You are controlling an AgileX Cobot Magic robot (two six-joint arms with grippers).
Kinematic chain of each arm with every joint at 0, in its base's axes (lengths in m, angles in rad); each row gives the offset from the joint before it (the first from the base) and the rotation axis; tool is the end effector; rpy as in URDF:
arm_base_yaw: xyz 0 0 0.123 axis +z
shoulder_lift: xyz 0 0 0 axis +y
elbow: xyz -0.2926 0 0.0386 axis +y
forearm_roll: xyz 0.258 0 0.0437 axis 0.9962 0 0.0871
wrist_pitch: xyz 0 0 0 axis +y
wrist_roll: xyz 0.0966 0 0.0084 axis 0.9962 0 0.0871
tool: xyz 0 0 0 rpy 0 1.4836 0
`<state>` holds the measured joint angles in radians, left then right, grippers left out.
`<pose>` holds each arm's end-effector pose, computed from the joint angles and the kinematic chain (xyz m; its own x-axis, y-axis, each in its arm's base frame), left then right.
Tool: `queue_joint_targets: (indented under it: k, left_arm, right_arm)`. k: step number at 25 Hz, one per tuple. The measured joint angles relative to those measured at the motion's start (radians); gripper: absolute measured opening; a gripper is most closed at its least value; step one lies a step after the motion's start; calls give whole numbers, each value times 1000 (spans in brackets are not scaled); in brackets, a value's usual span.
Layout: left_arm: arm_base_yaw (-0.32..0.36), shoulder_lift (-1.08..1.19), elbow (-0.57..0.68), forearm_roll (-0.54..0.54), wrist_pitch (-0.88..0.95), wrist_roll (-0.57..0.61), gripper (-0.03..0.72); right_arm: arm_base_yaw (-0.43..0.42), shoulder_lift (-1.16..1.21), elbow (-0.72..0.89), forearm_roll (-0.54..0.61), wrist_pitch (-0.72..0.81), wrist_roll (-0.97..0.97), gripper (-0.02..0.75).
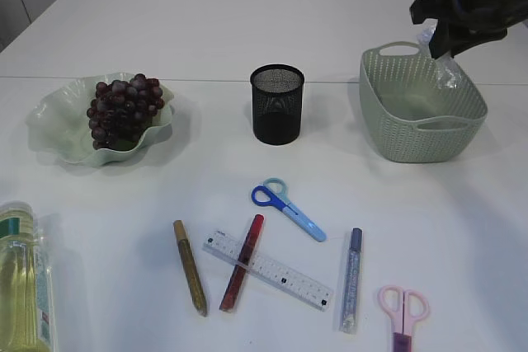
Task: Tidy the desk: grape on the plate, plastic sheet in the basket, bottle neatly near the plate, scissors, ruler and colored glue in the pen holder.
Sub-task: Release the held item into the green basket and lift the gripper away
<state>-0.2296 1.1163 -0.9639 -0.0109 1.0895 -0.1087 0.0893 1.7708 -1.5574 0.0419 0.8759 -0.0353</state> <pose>0.2014 -0.0480 0.3182 -0.9112 0.0964 -0.4006 0.1288 0.9902 -0.0547 0.4076 0.0396 0.3085 -0.8381 -0.0835 -0.5391 -0.1135 0.9933 0.0225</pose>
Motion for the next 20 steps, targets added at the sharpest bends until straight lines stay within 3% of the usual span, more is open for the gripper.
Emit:
queue_joint_targets:
  k: [7, 14, 20]
  left_arm:
    - [0, 0, 0, -2, 0, 0, 435]
    - [0, 0, 0, -2, 6, 0, 435]
    - [0, 0, 0, -9, 6, 0, 435]
  right_arm:
    - [-48, 181, -150, -10, -7, 6, 185]
    - [-48, 294, -206, -12, -7, 91, 508]
    - [-48, 294, -249, -4, 48, 97, 571]
